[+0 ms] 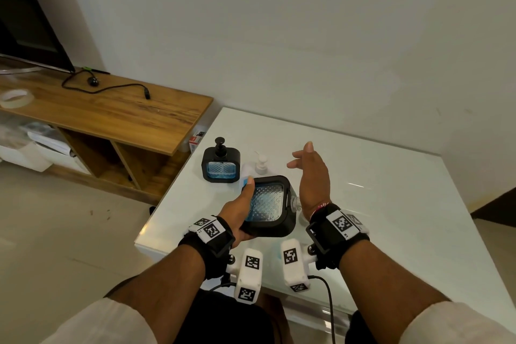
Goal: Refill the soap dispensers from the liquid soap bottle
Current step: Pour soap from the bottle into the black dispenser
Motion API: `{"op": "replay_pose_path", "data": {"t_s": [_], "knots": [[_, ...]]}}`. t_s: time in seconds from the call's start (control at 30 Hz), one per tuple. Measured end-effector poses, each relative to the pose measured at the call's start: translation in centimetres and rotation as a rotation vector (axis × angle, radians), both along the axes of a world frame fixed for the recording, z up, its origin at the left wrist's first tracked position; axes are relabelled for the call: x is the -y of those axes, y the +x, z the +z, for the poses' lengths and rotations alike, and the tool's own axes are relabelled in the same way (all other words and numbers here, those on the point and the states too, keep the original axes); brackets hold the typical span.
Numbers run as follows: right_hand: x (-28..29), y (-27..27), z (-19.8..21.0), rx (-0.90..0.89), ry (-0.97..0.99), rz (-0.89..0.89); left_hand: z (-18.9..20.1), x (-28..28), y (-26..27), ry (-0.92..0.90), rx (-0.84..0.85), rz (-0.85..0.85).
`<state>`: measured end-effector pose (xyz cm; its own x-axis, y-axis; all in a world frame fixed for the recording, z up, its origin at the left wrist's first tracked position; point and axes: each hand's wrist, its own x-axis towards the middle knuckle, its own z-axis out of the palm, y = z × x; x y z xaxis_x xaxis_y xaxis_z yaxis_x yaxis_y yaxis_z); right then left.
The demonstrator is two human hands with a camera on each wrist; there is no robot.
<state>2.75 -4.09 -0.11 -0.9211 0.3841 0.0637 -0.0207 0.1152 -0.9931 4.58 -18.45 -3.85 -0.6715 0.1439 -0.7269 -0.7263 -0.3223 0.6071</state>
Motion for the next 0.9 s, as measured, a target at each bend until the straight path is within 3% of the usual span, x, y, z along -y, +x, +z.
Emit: {"op": "replay_pose_path", "data": {"t_s": [0.17,0.4,0.6,0.83,0.9], "knots": [[0.3,-0.1,0.7,-0.012,-0.062,-0.027,-0.3,0.2,0.1,-0.005,-0.006,-0.003],[0.4,-0.2,-0.2,0.021,0.095,-0.006,-0.4,0.2,-0.3,-0.026,-0.003,0.004],[0.4,-0.4,0.6,-0.003,-0.088,-0.033,-0.5,0.2,-0.1,-0.011,-0.004,0.001],[0.5,0.0,0.0,0.021,0.038,0.009,0.2,0.1,0.0,-0.024,-0.008,0.004],[0.2,-0.1,0.2,0.03,-0.013,-0.015,0.1,0.0,0.1,-0.017,-0.007,-0.008]]}}
